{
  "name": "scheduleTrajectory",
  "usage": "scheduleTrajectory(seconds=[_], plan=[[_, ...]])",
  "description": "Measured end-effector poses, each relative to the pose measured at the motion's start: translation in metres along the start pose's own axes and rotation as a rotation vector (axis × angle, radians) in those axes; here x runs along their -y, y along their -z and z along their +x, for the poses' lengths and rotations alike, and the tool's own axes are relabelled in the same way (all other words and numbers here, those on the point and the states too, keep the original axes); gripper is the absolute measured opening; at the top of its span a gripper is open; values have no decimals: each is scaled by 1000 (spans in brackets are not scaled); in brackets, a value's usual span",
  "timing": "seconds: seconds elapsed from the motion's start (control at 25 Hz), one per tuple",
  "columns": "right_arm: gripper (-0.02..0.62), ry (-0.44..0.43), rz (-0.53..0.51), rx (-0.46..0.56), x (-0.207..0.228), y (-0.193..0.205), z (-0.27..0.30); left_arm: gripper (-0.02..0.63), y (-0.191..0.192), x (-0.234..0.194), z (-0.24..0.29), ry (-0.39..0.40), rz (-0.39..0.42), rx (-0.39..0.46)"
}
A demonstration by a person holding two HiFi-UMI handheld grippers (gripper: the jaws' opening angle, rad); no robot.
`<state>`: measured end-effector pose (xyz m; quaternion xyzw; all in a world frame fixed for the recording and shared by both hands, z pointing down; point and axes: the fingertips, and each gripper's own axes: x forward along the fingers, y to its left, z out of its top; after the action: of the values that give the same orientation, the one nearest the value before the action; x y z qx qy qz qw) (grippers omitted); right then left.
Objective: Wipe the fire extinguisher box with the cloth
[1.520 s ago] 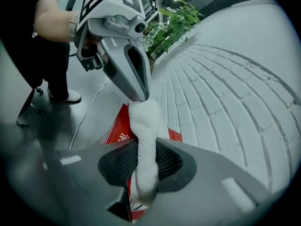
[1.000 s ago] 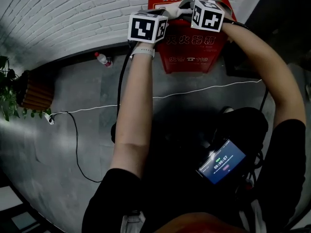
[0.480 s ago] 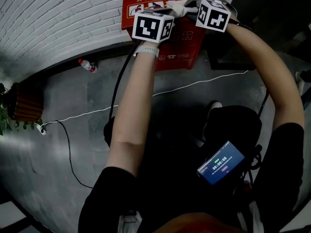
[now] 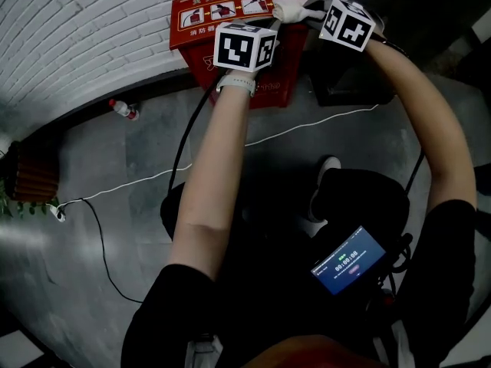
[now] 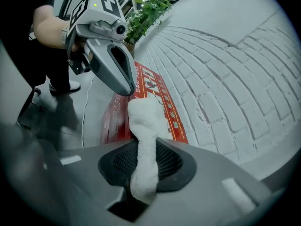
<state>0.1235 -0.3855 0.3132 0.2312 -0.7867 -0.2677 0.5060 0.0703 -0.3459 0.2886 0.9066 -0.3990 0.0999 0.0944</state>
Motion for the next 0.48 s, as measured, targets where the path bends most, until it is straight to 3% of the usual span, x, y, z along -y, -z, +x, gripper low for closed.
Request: scheduleTrajectory(seconds=[0.24, 0.48], plan=[[87, 14, 41, -50, -2, 33, -13, 3, 0, 18, 12, 34, -16, 30], [89, 48, 107, -38, -4, 50, -21, 3, 4, 23, 8, 33, 34, 13]])
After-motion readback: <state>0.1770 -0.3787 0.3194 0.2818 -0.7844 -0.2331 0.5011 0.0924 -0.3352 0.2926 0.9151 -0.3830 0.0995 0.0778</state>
